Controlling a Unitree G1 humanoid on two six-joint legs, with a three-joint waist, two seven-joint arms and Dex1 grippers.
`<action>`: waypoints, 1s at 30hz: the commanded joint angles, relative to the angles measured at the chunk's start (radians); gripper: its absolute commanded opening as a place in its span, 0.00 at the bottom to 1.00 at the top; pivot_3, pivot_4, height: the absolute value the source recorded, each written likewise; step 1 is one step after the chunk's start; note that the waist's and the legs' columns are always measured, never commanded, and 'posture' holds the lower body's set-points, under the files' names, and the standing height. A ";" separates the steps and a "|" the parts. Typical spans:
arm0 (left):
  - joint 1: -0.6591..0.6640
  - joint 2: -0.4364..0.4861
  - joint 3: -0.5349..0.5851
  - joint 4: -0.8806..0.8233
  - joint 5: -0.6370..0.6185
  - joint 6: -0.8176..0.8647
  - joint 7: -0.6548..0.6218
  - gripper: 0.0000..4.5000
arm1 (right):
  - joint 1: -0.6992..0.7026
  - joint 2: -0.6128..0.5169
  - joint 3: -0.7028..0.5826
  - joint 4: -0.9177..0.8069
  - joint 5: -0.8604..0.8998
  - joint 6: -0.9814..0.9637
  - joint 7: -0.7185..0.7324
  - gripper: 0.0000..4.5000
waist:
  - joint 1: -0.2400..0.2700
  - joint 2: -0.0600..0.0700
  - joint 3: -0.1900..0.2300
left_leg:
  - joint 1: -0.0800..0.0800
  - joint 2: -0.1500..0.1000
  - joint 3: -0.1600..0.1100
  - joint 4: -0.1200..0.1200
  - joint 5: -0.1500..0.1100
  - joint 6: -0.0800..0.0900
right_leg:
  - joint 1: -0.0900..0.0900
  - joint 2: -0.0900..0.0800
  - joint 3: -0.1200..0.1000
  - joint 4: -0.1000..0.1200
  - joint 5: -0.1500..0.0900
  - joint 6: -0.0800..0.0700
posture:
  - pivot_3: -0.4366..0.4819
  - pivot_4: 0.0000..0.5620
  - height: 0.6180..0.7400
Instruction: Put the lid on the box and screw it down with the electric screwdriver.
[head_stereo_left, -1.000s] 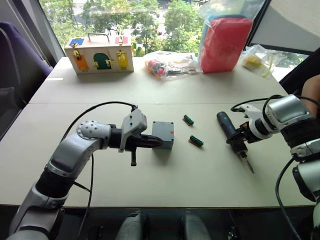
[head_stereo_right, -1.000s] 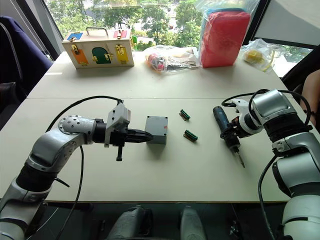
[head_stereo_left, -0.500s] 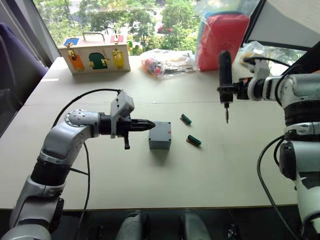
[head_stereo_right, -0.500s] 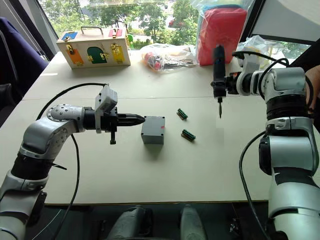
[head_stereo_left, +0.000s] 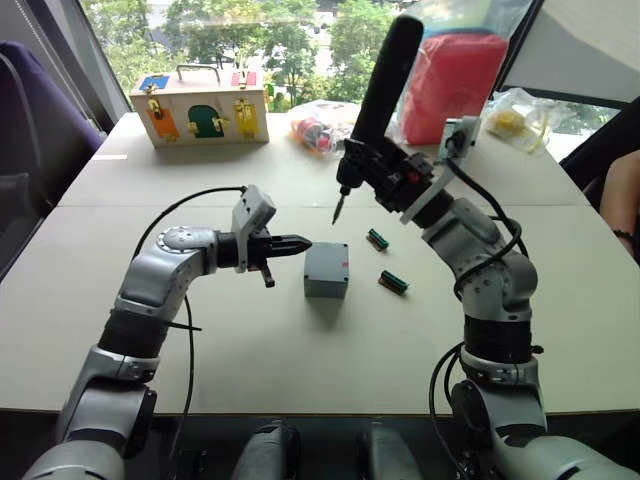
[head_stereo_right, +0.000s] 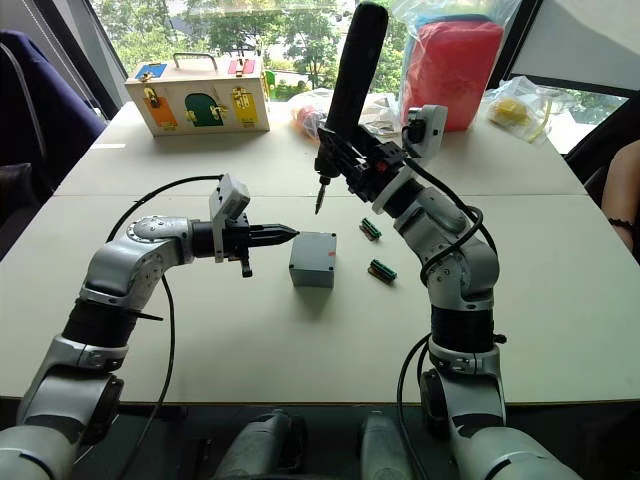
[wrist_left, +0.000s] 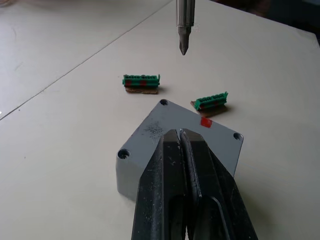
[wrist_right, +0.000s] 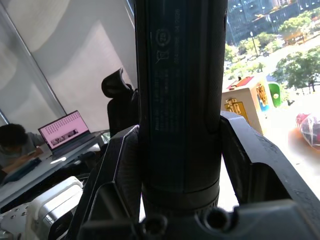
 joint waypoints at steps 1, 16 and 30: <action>-0.033 -0.029 -0.013 0.013 0.021 -0.027 0.005 0.00 | 0.026 0.003 0.026 -0.023 -0.034 -0.095 0.020 0.41 | 0.000 0.000 0.000 | 0.000 0.000 0.000 0.000 0.000 0.000 | 0.000 0.000 0.000 0.000 0.000 0.000 | 0.48 0.27 1.00; -0.004 -0.032 -0.095 0.049 0.134 -0.102 -0.034 0.00 | 0.076 -0.008 0.072 0.050 -0.142 -0.210 0.013 0.41 | 0.001 0.000 0.000 | 0.001 0.001 0.000 0.000 0.000 0.000 | 0.000 0.002 0.000 0.000 0.000 0.000 | 0.48 0.27 1.00; 0.003 -0.038 -0.087 0.037 0.142 -0.098 -0.031 0.00 | 0.079 -0.016 0.092 0.138 -0.204 -0.305 0.020 0.41 | 0.000 0.000 0.000 | 0.001 0.002 0.000 0.000 0.000 0.000 | 0.001 0.002 0.000 0.000 0.000 0.000 | 0.48 0.27 1.00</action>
